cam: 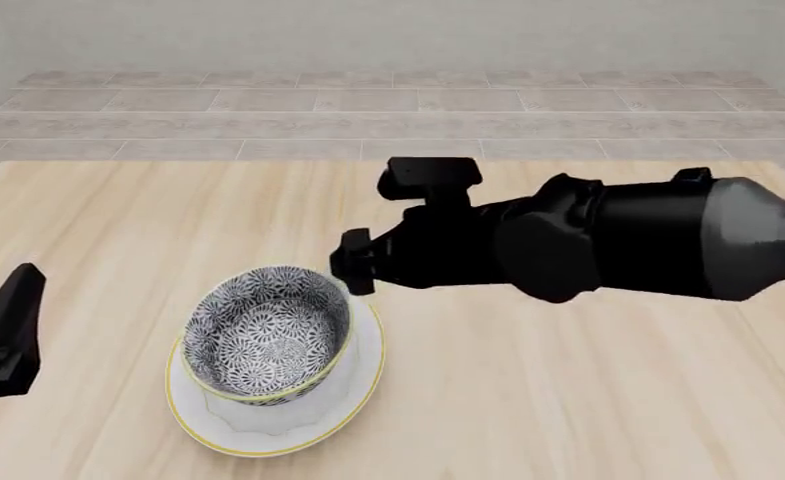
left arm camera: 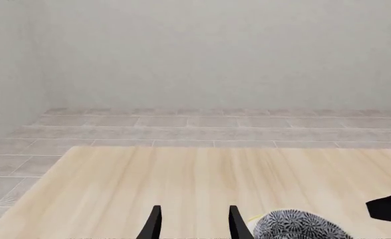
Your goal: Put the bowl on the plate.
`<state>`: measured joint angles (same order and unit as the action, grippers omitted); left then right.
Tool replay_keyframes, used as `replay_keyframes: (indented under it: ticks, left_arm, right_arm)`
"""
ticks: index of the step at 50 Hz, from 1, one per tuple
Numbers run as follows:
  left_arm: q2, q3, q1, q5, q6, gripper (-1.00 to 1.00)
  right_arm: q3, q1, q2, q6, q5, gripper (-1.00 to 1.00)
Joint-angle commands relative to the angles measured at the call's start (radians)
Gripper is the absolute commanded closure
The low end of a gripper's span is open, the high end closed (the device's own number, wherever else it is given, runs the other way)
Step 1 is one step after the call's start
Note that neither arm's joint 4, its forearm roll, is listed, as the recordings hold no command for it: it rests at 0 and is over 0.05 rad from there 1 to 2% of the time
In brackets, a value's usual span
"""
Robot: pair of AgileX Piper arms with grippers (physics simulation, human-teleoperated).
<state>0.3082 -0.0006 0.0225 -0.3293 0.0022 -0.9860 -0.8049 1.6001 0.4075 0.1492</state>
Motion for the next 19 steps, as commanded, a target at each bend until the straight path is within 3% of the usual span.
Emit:
replay_keyframes:
  ticks: [1,19]
  left_arm:
    - [-0.074,0.0,-0.002,0.069,0.002,-1.0]
    - [-0.211,-0.007,0.009,0.204,-0.004,-1.0]
  right_arm:
    - [0.037,0.002,-0.103,-0.037,0.048,-1.0]
    - [0.156,-0.055,-0.259,-0.022,0.049,-1.0]
